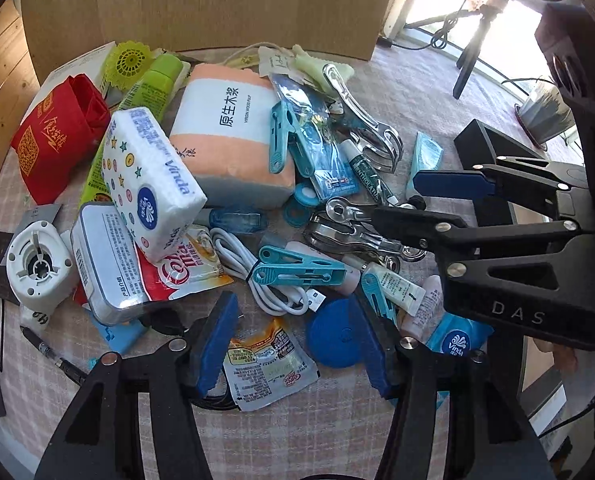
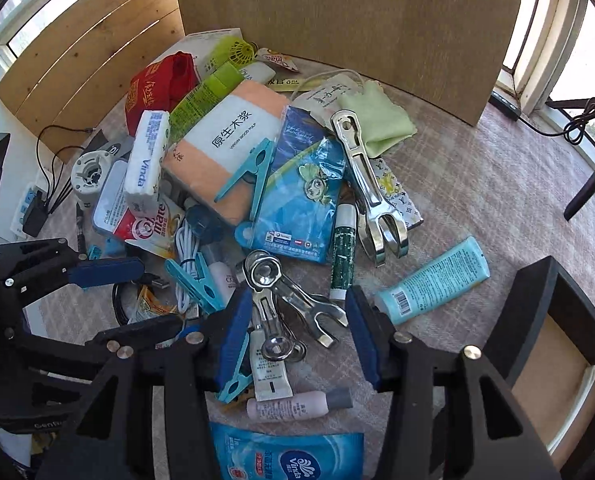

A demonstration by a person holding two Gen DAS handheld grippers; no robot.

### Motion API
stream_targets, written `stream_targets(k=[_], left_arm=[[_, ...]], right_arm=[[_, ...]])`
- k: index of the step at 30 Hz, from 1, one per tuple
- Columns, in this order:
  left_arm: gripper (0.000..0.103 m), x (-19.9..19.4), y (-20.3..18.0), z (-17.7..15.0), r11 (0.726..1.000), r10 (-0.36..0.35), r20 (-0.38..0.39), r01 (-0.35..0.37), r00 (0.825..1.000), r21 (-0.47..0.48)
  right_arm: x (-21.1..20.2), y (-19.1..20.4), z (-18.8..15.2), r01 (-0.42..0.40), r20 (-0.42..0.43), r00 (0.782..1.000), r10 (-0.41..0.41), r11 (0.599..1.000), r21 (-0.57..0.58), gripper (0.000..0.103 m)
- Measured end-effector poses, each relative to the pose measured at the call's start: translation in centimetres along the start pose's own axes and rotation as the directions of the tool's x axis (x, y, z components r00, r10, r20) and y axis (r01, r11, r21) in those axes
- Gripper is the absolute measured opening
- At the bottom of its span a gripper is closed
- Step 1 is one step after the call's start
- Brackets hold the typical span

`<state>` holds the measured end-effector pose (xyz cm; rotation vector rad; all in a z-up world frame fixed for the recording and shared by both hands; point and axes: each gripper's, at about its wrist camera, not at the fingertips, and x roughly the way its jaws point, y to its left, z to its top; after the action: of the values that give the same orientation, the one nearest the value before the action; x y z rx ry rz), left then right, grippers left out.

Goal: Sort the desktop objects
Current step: 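Grasp the blue clothespin with the left gripper while the right grasps a silver clamp, then carry both items into the tray and open both grippers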

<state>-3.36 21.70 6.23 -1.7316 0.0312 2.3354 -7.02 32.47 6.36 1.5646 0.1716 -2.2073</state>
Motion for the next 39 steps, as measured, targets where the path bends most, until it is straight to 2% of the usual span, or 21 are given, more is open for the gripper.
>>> stream_targets(k=[1,3,10,13,14,18,26,31,39], left_arm=[[0.065,0.1,-0.5,0.0,1.000,0.014,0.008,-0.014,1.000,0.024],[0.065,0.6,-0.9,0.2,0.998,0.033,0.007,-0.033,0.999,0.049],[0.065,2.2,-0.5,1.2,0.997,0.067,-0.002,-0.066,0.998,0.031],[0.063,2.6,-0.7,1.3,0.997,0.066,-0.008,-0.065,0.998,0.037],[0.063,2.7,-0.8,1.4,0.997,0.067,-0.007,-0.067,0.998,0.045],[0.054,3.2,-1.2,1.5,0.995,0.084,-0.012,-0.083,0.996,0.064],[0.053,2.4,-0.5,1.3,0.997,0.050,0.013,-0.051,0.999,0.054],[0.053,0.4,-0.3,1.0,0.999,0.021,0.062,-0.024,0.998,0.047],[0.053,-1.5,-0.2,0.5,0.999,-0.013,0.107,0.008,0.994,0.047]], right_arm=[[0.4,0.0,0.2,-0.006,-0.006,1.000,0.006,1.000,0.005,0.048],[1.1,-0.4,0.4,-0.015,-0.019,1.000,0.015,1.000,0.015,0.048],[2.0,-1.5,0.4,-0.034,-0.030,0.999,0.036,0.998,0.044,0.046],[1.7,-2.0,0.4,-0.047,-0.022,0.999,0.048,0.997,0.057,0.031],[1.6,-2.0,0.3,-0.044,-0.018,0.999,0.046,0.997,0.061,0.024],[1.5,-2.7,0.0,-0.053,-0.017,0.998,0.054,0.995,0.088,0.016],[-0.3,-4.1,-1.4,-0.074,0.019,0.997,0.072,0.985,0.156,0.013],[-1.9,-5.0,-2.0,-0.136,0.087,0.989,0.117,0.958,0.253,0.013],[-3.6,-5.5,-2.8,-0.126,0.133,0.987,0.090,0.947,0.295,0.013]])
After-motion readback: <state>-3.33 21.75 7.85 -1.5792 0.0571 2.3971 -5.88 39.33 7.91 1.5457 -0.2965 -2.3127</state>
